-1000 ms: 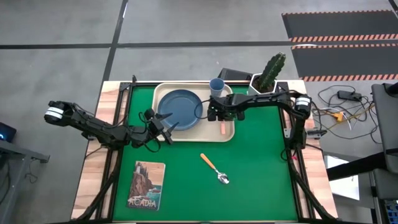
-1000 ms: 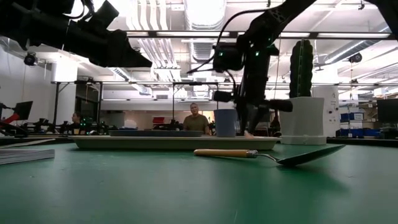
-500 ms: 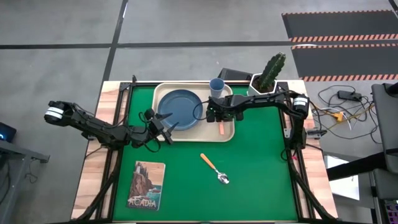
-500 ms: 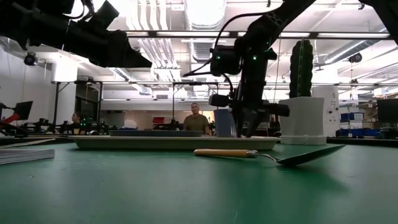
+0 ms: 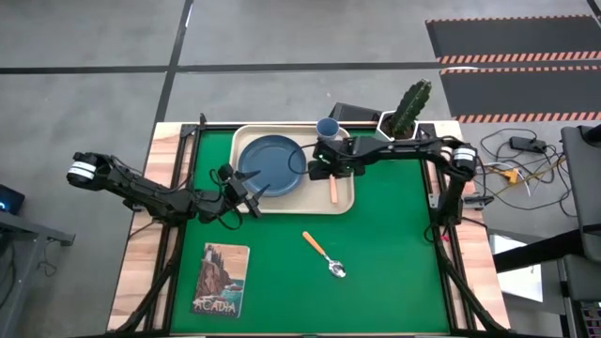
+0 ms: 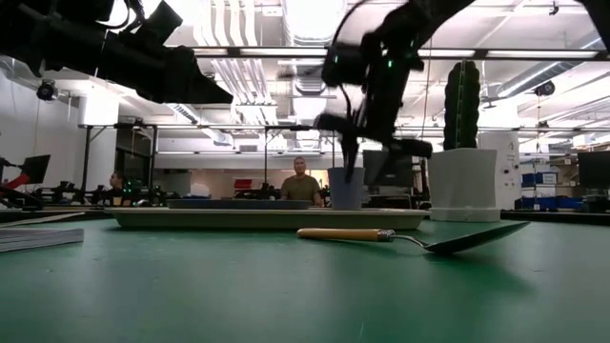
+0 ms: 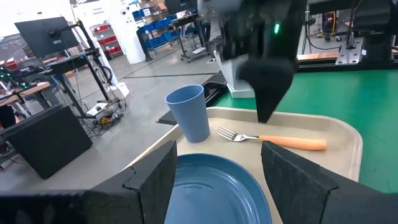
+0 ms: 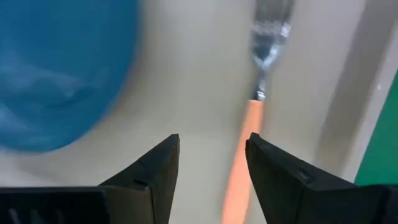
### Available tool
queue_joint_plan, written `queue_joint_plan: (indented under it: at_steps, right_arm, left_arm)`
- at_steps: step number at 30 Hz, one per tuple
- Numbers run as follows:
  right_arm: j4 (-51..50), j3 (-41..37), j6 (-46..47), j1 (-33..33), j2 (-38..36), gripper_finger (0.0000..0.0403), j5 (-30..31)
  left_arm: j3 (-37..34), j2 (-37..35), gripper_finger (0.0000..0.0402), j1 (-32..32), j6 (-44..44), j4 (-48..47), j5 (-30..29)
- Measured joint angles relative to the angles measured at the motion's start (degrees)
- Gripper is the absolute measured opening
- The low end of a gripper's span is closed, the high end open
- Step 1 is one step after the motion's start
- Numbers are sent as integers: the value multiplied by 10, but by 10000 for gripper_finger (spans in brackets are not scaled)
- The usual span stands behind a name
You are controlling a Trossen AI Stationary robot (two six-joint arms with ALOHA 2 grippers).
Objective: Pick and place plate/cup/fork/spoon on tray
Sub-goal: Put the yellow spoon on the white tray
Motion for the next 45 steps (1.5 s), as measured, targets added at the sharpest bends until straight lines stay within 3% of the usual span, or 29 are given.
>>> queue_joint_plan:
  at_steps: [8, 18, 24, 30, 35, 45]
  right_arm:
    - [6, 5, -95, 77, -64, 171, 12]
    - [12, -3, -183, 265, -82, 171, 149]
    - [11, -13, -262, 347, -96, 163, 163]
    - [13, -40, -321, 398, -135, 147, 248]
    - [90, -111, -379, 419, -203, 143, 280]
    - [357, -353, -503, 421, -385, 143, 280]
  left_arm:
    - [0, 0, 215, 0, -1, 0, 0]
    - [0, 0, 215, 0, -4, 1, 3]
    - [21, 0, 215, 0, -3, 0, 111]
    - [61, 6, 215, -4, -4, 1, 182]
    - [79, 27, 215, -15, -4, -1, 193]
    - [135, 110, 215, -43, -74, -2, 198]
